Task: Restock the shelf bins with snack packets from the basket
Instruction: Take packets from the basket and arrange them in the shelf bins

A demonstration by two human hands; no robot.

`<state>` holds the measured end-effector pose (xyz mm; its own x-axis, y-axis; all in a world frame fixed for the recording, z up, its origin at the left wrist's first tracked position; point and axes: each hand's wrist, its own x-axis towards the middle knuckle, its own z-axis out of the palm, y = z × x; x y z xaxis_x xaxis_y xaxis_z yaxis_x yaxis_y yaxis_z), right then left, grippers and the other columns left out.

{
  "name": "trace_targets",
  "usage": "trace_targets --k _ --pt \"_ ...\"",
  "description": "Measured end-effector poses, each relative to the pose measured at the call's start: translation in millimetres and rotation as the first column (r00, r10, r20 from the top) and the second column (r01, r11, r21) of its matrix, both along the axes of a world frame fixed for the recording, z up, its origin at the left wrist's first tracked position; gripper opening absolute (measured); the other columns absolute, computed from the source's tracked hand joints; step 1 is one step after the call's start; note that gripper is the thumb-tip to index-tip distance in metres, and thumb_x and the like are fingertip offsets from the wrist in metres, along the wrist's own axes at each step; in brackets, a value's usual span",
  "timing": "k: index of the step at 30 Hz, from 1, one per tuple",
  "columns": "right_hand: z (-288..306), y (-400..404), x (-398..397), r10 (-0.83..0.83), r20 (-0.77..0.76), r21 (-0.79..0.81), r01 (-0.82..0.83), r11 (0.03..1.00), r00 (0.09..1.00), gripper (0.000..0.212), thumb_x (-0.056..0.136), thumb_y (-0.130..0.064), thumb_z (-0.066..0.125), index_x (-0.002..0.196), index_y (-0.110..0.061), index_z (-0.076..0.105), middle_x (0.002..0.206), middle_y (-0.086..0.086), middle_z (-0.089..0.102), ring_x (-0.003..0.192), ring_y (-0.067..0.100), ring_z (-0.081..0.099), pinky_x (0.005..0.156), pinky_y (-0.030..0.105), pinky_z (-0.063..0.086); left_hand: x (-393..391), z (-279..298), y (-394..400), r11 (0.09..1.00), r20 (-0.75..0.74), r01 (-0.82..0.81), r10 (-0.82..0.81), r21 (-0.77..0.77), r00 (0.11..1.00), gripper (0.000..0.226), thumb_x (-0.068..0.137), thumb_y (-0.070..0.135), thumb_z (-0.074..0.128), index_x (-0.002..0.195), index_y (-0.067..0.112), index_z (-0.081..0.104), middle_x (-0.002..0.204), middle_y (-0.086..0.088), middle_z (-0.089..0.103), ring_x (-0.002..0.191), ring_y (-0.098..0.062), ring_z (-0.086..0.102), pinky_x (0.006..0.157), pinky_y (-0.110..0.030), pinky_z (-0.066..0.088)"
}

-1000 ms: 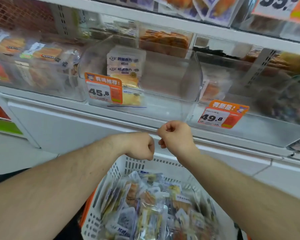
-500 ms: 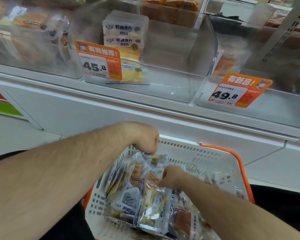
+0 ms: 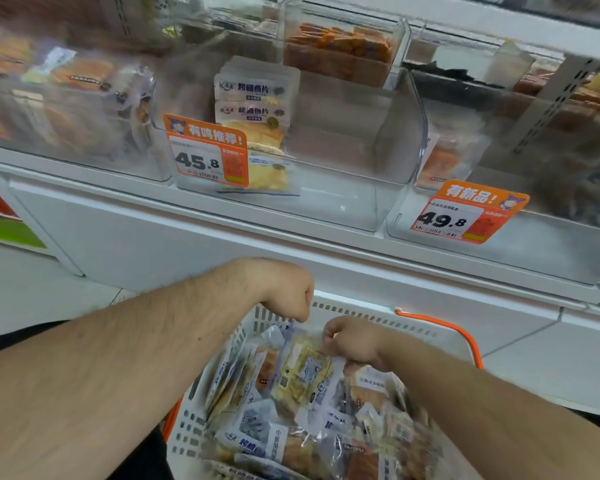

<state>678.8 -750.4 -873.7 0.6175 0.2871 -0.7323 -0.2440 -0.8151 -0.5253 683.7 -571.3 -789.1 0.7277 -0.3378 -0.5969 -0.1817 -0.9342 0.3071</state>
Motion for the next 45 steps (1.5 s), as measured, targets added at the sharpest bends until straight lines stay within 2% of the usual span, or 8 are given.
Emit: trace_targets --k 6,12,18,22,28,33,41,45 --pt "64.1 -9.5 21.3 -0.412 -0.169 0.413 0.444 0.795 0.895 0.027 0.102 -0.007 0.049 0.076 -0.016 0.051 0.064 0.005 0.059 0.052 0.014 0.052 0.047 0.023 0.048 1.4 29.6 24.8 0.998 0.022 -0.047 0.048 -0.045 0.999 0.077 0.078 0.058 0.073 0.141 0.026 0.042 0.143 0.008 0.045 0.125 -0.017 0.049 0.106 -0.038 0.042" --pt "102.2 -11.5 20.3 -0.498 -0.456 0.55 0.674 0.493 0.737 0.014 0.099 -0.008 0.047 0.09 -0.008 0.057 0.079 0.015 0.07 0.054 0.017 0.063 0.044 0.021 0.051 -9.9 60.0 41.3 0.996 0.007 0.022 -0.021 -0.091 1.0 0.124 0.067 0.046 0.087 0.154 0.042 -0.001 0.157 0.015 0.007 0.145 -0.015 0.023 0.116 -0.033 0.029" --pt "127.1 -2.7 14.0 -0.55 -0.554 0.517 0.776 0.362 0.625 0.021 0.096 -0.008 0.05 0.089 0.005 0.065 0.067 0.015 0.067 0.042 0.015 0.062 0.042 0.019 0.052 -11.9 55.8 43.6 0.958 0.21 0.008 0.055 -0.288 0.976 0.081 0.079 0.035 0.08 0.144 0.045 0.032 0.144 0.014 0.039 0.127 -0.011 0.045 0.109 -0.037 0.04" --pt "144.9 4.7 10.3 -0.548 -0.496 0.553 0.732 0.398 0.673 0.03 0.096 -0.022 0.05 0.075 -0.003 0.059 0.064 0.015 0.063 0.043 0.018 0.06 0.04 0.02 0.05 -6.9 59.4 52.0 0.815 0.298 -0.095 0.314 -0.572 0.901 0.025 0.089 0.03 0.071 0.112 0.039 0.067 0.108 0.016 0.068 0.102 -0.004 0.063 0.096 -0.035 0.05" --pt "163.0 10.3 15.4 -0.693 -0.117 0.628 0.594 0.504 0.712 0.046 0.093 -0.055 0.052 0.068 -0.017 0.05 0.06 0.005 0.049 0.042 0.017 0.037 0.042 0.023 0.029 -8.1 73.9 63.7 0.354 -0.15 -0.41 0.575 -0.841 0.804 0.015 0.095 0.015 0.062 0.093 0.026 0.07 0.095 0.004 0.075 0.087 -0.012 0.072 0.063 -0.031 0.06" --pt "179.2 23.3 9.2 -0.611 0.279 0.664 0.312 0.68 0.741 0.031 0.088 -0.037 0.07 0.092 -0.007 0.062 0.08 0.001 0.063 0.047 0.015 0.034 0.045 0.026 0.029 -10.9 80.8 62.8 0.285 -0.313 -0.509 0.523 -0.812 0.793 0.011 0.096 0.019 0.059 0.093 0.019 0.069 0.088 0.006 0.077 0.076 -0.007 0.072 0.054 -0.025 0.055" --pt "219.1 48.3 31.2 -0.499 0.32 0.659 0.189 0.728 0.806 0.008 0.091 -0.001 0.065 0.091 -0.007 0.069 0.063 0.0 0.066 0.042 0.008 0.042 0.039 0.017 0.027 -7.3 98.4 70.9 0.082 -0.383 -0.536 0.611 -0.84 0.693 0.017 0.095 0.034 0.058 0.1 0.02 0.067 0.086 0.0 0.076 0.065 -0.014 0.07 0.042 -0.022 0.049" --pt "236.9 65.5 80.9 -0.532 0.155 0.652 0.318 0.688 0.832 0.009 0.094 -0.012 0.063 0.087 -0.015 0.059 0.052 -0.002 0.039 0.041 0.009 0.021 0.04 0.021 0.014 6.5 111.4 93.1 -0.025 -0.194 -0.391 0.897 -0.92 0.398 0.032 0.096 0.04 0.057 0.081 0.014 0.064 0.064 0.0 0.068 0.042 -0.014 0.055 0.036 -0.019 0.034"
